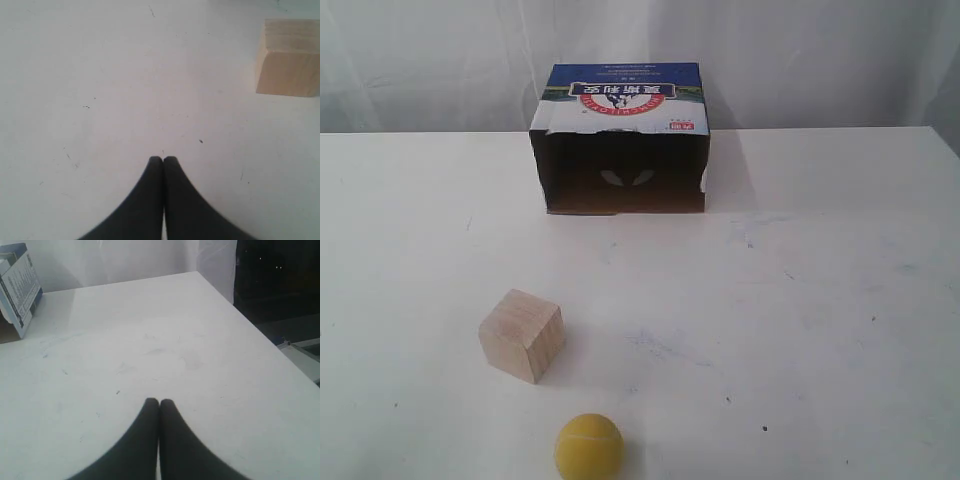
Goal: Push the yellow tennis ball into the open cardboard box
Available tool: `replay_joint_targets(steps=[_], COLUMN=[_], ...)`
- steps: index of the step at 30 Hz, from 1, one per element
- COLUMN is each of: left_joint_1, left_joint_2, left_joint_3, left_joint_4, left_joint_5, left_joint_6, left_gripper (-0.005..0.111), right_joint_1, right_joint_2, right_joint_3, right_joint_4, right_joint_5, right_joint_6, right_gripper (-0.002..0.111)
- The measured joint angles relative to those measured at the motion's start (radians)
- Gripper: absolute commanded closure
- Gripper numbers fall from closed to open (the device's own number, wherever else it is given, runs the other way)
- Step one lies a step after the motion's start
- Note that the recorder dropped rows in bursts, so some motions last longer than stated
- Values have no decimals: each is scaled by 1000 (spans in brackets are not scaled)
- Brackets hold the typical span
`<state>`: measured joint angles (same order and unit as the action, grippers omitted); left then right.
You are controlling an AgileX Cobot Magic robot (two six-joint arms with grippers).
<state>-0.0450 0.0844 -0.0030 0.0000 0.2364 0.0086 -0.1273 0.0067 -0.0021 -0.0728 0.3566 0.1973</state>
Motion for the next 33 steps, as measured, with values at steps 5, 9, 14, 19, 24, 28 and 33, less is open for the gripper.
replay_joint_targets(steps=[5, 9, 14, 19, 24, 28, 33], left_joint_1=[0, 0, 0, 0, 0, 0, 0], left_joint_2=[0, 0, 0, 0, 0, 0, 0], left_joint_3=[0, 0, 0, 0, 0, 0, 0], left_joint_4=[0, 0, 0, 0, 0, 0, 0], left_joint_5=[0, 0, 0, 0, 0, 0, 0], left_joint_6=[0, 0, 0, 0, 0, 0, 0], left_gripper=[107, 107, 107, 107, 107, 107, 107], right_joint_1=[0, 0, 0, 0, 0, 0, 0], right_joint_2=[0, 0, 0, 0, -2, -2, -2], right_joint_3=[0, 0, 0, 0, 0, 0, 0], right_joint_4=[-7, -77, -105, -96, -84, -79, -71], right_joint_5=[0, 0, -107, -371, -565, -634, -572], right_joint_6=[-6, -70, -86, -13, 31, 137, 283], right_gripper=[108, 108, 108, 108, 108, 108, 108])
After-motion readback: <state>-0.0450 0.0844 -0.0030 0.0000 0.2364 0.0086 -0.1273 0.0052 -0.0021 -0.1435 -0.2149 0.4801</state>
